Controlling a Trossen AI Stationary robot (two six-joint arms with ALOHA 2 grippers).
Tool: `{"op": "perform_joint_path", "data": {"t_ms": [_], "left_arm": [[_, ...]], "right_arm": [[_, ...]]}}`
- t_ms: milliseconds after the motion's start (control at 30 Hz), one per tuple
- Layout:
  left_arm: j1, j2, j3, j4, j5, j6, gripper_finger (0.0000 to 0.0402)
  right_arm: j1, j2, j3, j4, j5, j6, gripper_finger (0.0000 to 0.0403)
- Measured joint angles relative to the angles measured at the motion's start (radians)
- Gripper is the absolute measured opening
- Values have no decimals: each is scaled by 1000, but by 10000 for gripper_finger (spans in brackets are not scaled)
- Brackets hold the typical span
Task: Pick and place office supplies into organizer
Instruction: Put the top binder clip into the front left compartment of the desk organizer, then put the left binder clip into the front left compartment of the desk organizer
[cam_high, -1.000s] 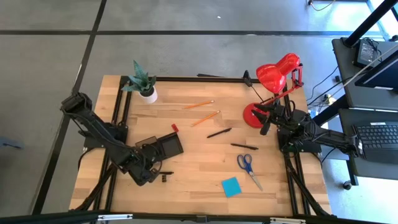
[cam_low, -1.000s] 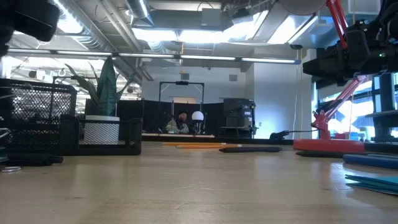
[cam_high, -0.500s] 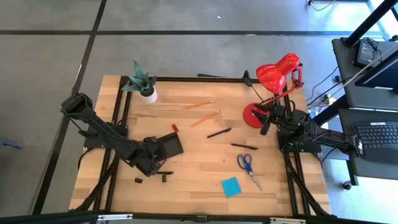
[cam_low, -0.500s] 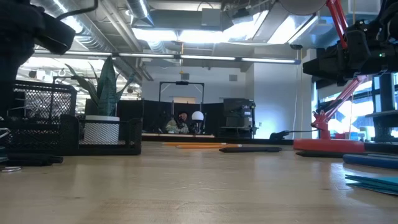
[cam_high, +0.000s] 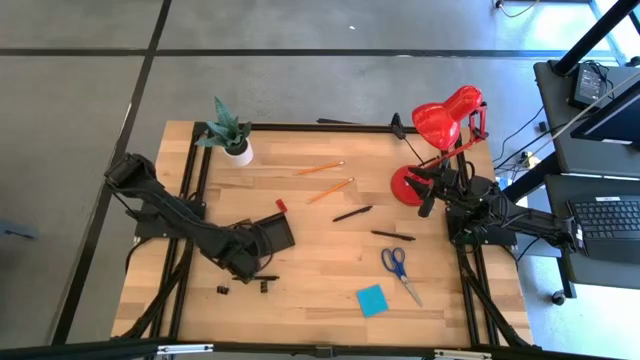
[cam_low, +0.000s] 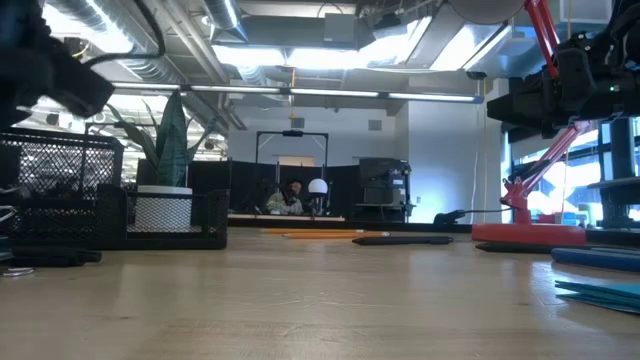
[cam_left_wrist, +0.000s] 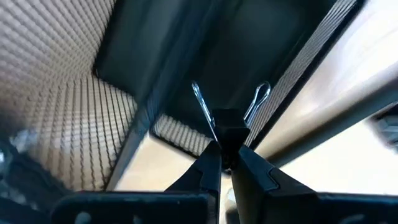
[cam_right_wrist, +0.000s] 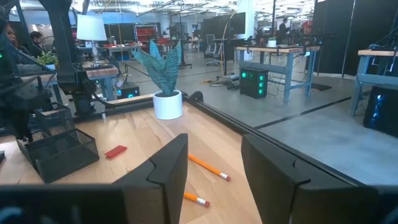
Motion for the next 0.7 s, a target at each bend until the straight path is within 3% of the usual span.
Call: {"op": "perform_joint_path", "data": {"t_ms": [367, 700], "left_arm": [[1, 0, -1, 8, 27, -34, 20], [1, -1, -1, 9, 27, -52, 53]], "right_arm": [[0, 0, 0, -1, 0, 0, 154], [0, 0, 0, 0, 0, 0, 154]]}}
